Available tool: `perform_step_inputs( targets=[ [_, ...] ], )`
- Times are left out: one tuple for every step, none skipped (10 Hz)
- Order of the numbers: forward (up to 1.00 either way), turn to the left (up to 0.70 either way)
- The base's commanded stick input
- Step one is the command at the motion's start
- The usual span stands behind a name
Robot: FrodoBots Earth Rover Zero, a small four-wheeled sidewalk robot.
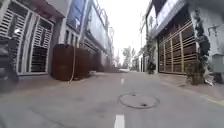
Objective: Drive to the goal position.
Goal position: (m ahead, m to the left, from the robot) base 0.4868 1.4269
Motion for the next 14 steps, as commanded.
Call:
perform_step_inputs(
  targets=[
    [-1.00,-0.40],
    [-1.00,-0.40],
    [-1.00,-0.40],
    [-1.00,-0.40],
    [-1.00,-0.37],
    [-1.00,-0.05],
    [-1.00,0.38],
    [-1.00,0.40],
    [-1.00,0.40],
    [-1.00,0.40],
    [-1.00,0.40],
    [-1.00,0.40],
    [-1.00,0.40],
    [-1.00,0.40]
  ],
)
